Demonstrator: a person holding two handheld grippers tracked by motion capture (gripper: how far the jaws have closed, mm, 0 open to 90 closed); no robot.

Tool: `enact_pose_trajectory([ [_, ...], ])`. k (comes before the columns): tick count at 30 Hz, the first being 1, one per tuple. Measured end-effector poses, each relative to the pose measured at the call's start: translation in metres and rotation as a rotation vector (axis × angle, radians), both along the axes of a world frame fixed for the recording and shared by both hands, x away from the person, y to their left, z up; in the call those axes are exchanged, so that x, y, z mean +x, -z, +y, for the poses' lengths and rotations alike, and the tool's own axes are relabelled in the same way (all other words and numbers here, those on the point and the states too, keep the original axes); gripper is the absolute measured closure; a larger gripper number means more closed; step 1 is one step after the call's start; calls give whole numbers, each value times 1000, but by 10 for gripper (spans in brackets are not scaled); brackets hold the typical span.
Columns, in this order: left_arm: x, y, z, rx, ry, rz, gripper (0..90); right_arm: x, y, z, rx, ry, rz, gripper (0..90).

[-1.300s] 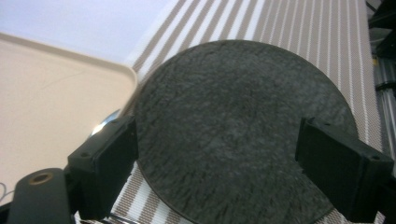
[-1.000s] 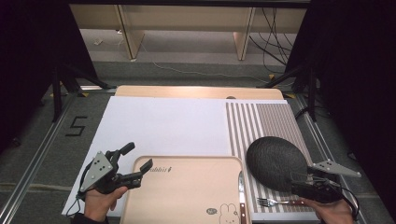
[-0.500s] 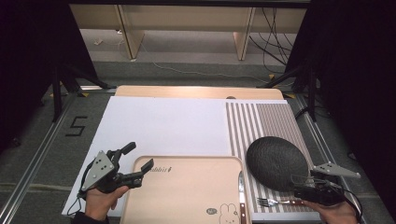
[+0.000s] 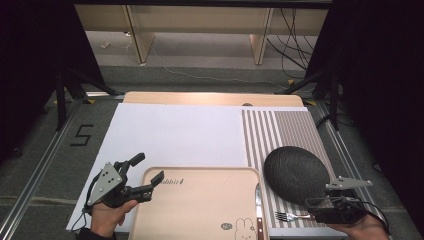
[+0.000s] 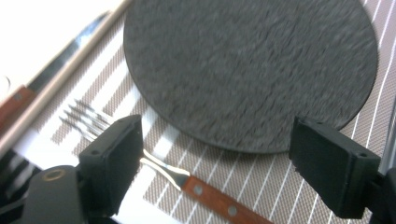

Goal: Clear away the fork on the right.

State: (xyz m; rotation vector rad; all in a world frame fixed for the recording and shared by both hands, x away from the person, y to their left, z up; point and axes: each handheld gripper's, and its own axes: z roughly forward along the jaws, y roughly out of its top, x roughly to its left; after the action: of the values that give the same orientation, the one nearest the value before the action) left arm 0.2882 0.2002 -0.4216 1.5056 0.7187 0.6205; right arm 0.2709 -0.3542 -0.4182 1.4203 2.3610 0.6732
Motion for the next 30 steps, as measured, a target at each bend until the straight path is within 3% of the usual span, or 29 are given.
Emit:
enact_pose_trajectory([
  [4,-1,0,1,-4,-2,-2,173,1,1,-7,-25,-9,7,217],
  [8,-1,0,1,-4,-2,-2,173,-1,2,-14,-22,5,59,249],
  [13,0,0,0,-2,0,-2,173,1,11,-22,-75,-55,74,295],
  [21,0,0,1,-1,0,-7,173,-1,17,-19,-99,-85,152,352],
  [30,0,0,1,0,-1,-2,173,-1,23,-15,-142,-134,189,396],
])
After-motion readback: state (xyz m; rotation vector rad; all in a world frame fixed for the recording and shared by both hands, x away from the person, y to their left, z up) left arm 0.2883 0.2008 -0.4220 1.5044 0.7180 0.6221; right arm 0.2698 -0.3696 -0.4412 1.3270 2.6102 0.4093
